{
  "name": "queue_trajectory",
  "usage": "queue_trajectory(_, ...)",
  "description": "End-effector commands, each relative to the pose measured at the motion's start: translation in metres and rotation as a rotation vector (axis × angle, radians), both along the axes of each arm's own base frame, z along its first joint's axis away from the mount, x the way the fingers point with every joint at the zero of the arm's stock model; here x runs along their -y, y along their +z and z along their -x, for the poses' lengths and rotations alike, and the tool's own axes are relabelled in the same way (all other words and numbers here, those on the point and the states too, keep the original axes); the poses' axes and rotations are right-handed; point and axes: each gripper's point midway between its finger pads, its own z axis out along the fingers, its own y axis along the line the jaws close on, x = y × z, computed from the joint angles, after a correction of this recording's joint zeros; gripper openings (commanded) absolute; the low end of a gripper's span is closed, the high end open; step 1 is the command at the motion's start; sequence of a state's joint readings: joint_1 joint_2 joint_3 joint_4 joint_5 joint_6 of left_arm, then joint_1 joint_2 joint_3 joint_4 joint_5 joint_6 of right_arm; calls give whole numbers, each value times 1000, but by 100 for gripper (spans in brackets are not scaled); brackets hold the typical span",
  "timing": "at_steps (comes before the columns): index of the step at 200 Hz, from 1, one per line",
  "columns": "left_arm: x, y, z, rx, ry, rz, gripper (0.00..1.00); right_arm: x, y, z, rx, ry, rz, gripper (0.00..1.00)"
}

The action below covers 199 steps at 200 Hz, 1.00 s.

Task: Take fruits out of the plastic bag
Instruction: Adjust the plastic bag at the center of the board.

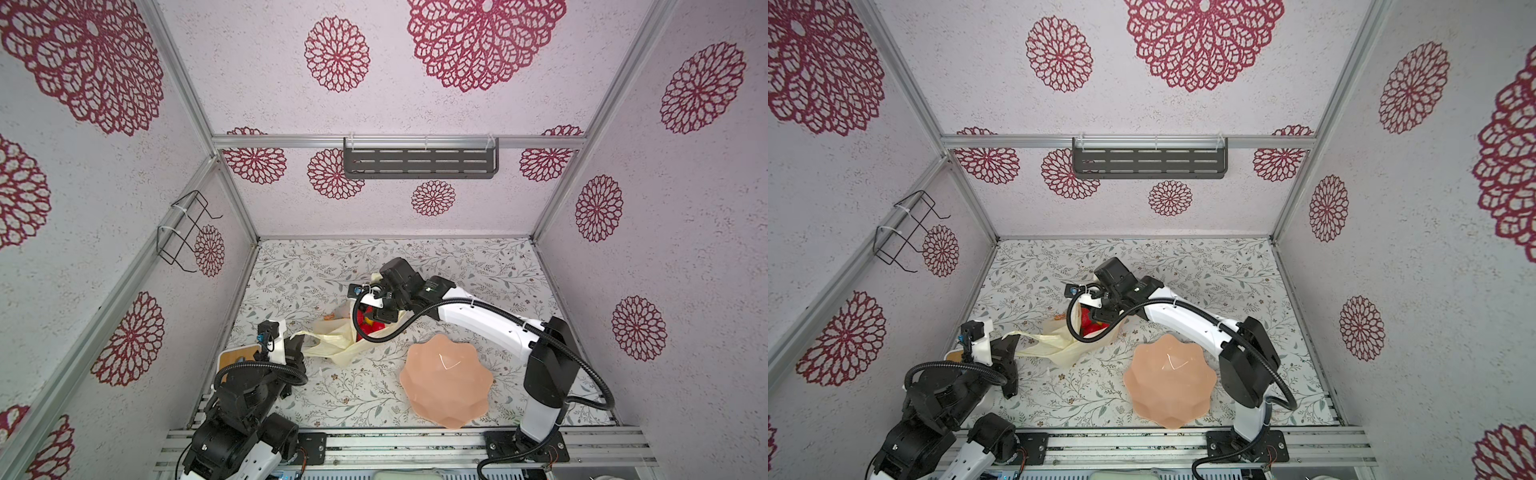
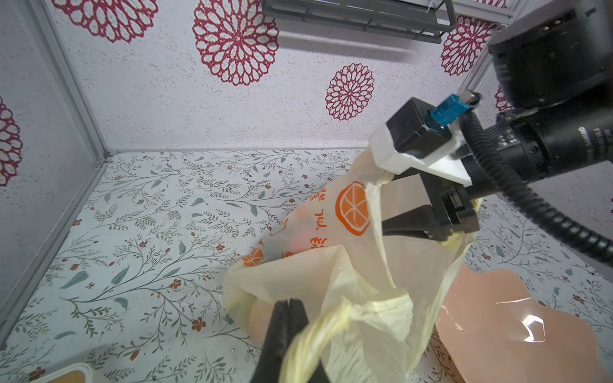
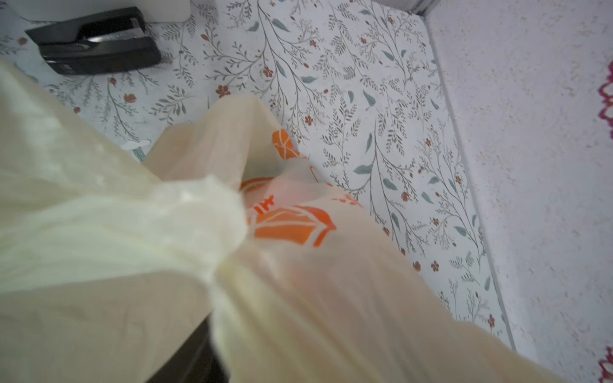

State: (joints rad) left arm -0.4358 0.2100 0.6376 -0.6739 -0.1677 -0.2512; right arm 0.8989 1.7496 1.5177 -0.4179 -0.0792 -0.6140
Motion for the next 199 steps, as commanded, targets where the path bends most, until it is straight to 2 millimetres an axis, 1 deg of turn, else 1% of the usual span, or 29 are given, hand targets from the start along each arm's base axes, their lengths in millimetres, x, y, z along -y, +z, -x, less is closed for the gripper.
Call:
queue_trajectory(1,-11,17,1,68,54,24,0,17,44,-10,38,-163,-174,73)
queue_trajectory(6,-13,20,1,79,68,33,0,17,49,-7,2,-175,-232,74)
queue_trajectory(18,-16,25,-1,93,88,42,0,10,68,-1,-90,-187,-403,76)
queue_trajectory(34,-17,30,-6,105,111,44,0,0,88,10,-223,-178,-593,75)
queue_trajectory(42,-18,32,-10,111,123,39,0,-6,96,17,-286,-156,-651,74)
queue_trajectory(53,-20,35,-17,126,151,33,0,-12,111,20,-354,-153,-725,71)
queue_trajectory(57,-21,36,-21,129,162,24,0,-13,117,19,-368,-157,-745,71)
queue_trajectory(69,-25,49,-31,159,210,6,0,-13,134,13,-387,-190,-798,70)
queue_trajectory(79,-31,63,-43,176,271,-17,0,-11,144,2,-383,-231,-826,71)
queue_trajectory(81,-32,67,-45,182,285,-23,0,-10,147,-1,-377,-237,-832,71)
queue_trajectory(82,-33,69,-47,183,291,-28,0,-9,152,-2,-371,-237,-839,71)
queue_trajectory(83,-34,71,-48,184,298,-34,0,-10,149,-3,-373,-242,-834,71)
queue_trajectory(89,-38,84,-54,200,336,-57,0,-8,153,-13,-352,-263,-833,71)
queue_trajectory(98,-41,101,-69,206,389,-107,0,-2,151,-36,-313,-336,-816,71)
queue_trajectory(108,-44,120,-84,212,448,-148,0,7,148,-68,-269,-434,-806,70)
queue_trajectory(122,-39,141,-109,224,479,-180,0,17,148,-106,-226,-519,-808,69)
queue_trajectory(133,-32,158,-125,264,471,-182,0,21,149,-129,-193,-559,-810,69)
queue_trajectory(143,-27,173,-137,303,471,-165,0,19,154,-140,-194,-553,-824,68)
queue_trajectory(152,-28,181,-144,312,481,-159,0,13,162,-142,-214,-513,-846,68)
queue_trajectory(163,-29,183,-149,303,499,-159,0,5,168,-134,-259,-436,-864,68)
queue_trajectory(171,-30,175,-151,286,506,-160,0,1,167,-125,-286,-389,-868,69)
queue_trajectory(184,-31,153,-148,258,504,-138,0,0,146,-109,-341,-343,-850,69)
queue_trajectory(186,-31,149,-147,254,503,-133,0,0,147,-106,-344,-332,-853,70)
queue_trajectory(188,-31,144,-147,247,502,-129,0,1,141,-103,-354,-329,-846,70)
queue_trajectory(191,-31,140,-144,244,499,-119,0,2,138,-99,-359,-317,-845,70)
queue_trajectory(196,-30,128,-141,229,484,-110,0,4,123,-91,-381,-309,-829,70)
queue_trajectory(199,-29,121,-139,222,471,-103,0,6,117,-87,-385,-302,-826,70)
